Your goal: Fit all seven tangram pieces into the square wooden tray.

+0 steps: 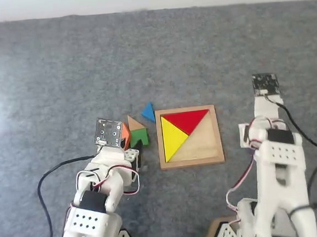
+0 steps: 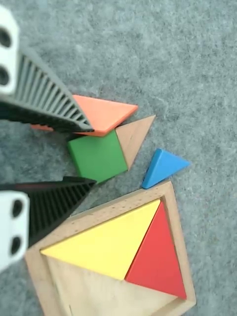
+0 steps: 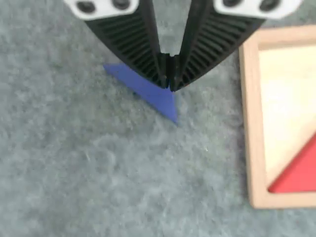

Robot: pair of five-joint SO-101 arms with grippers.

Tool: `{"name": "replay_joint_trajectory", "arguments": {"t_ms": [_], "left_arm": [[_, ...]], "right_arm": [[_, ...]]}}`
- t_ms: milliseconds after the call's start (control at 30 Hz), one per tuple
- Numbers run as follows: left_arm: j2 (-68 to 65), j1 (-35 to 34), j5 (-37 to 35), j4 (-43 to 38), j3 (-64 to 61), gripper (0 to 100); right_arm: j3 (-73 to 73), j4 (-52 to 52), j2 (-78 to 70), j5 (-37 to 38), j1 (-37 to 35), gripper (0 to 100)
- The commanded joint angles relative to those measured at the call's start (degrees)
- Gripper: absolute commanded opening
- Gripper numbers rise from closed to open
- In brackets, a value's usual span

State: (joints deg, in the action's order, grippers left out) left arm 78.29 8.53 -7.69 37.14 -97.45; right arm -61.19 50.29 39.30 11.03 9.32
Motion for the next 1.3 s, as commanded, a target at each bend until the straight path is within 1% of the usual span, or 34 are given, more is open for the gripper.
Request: {"name": "replay_joint_trajectory", "arguments": {"t_ms": [0, 100, 200, 333, 567, 600, 633, 700, 733, 767, 833, 867, 900, 967, 1033, 1100, 1167, 1200, 1267], "left_arm": [[0.79, 2.29, -0.44, 0.0, 0.66, 15], [0.79, 5.71, -0.44, 0.09, 0.66, 15], [0.79, 8.18, -0.35, 0.18, 0.66, 15], [0.79, 8.18, -0.35, 0.09, 0.66, 14], [0.62, 8.26, 0.0, -0.44, 0.66, 14], [0.7, 7.82, 2.11, 1.41, 0.84, 15], [0.7, 6.68, 7.38, 3.52, 1.89, 15], [0.7, 2.37, 23.03, 8.53, 6.55, 15], [0.7, -0.7, 27.96, 10.55, 8.92, 15], [0.44, -4.13, 28.22, 11.43, 11.3, 15], [0.18, -10.29, 24.53, 12.4, 16.75, 15], [0.0, -12.31, 24.35, 14.07, 20.0, 15], [-0.88, -12.92, 24.97, 16.79, 23.78, 15], [-4.92, -12.92, 26.64, 23.21, 31.6, 15], [-11.78, -12.84, 27.69, 28.48, 39.43, 15], [-21.19, -12.84, 28.04, 34.64, 46.73, 15], [-31.82, -12.13, 29.89, 40.18, 52.7, 15], [-36.75, -11.16, 31.03, 41.67, 54.64, 15], [-45.27, -9.85, 31.47, 41.67, 56.75, 15]], "right_arm": [[-4.48, 0.92, 8.4, 4.57, 3.56, 0.9], [-10.81, 0.92, 14.37, 8.44, 5.85, 0.9], [-16.18, 0.92, 19.91, 11.34, 6.29, 0.9], [-21.36, 1.01, 26.15, 13.71, 6.46, 0.9], [-25.76, 1.54, 33.98, 13.54, 6.46, 0.9], [-26.29, 1.63, 34.77, 13.63, 6.46, 0.9], [-26.37, 2.24, 35.47, 13.63, 6.46, 0.9], [-26.64, 3.56, 36.62, 13.71, 6.2, 0.9], [-26.81, 3.74, 36.97, 13.71, 6.2, 0.9], [-26.9, 3.82, 37.23, 13.71, 6.2, 0.9], [-26.9, 3.82, 37.41, 13.71, 6.2, 0.9], [-26.9, 3.82, 37.41, 13.71, 6.2, 0.9], [-26.9, 3.82, 37.41, 13.71, 6.2, 0.9], [-26.99, 3.82, 37.41, 13.71, 6.11, 0.9], [-26.99, 3.82, 37.41, 13.71, 6.11, 0.9], [-27.6, 3.56, 37.76, 13.71, 6.11, 0.9], [-27.69, 3.47, 37.76, 13.71, 6.11, 0.9], [-27.69, 3.47, 37.76, 13.71, 6.11, 0.9], [-27.78, 3.38, 37.76, 13.71, 6.11, 0.9]]}}
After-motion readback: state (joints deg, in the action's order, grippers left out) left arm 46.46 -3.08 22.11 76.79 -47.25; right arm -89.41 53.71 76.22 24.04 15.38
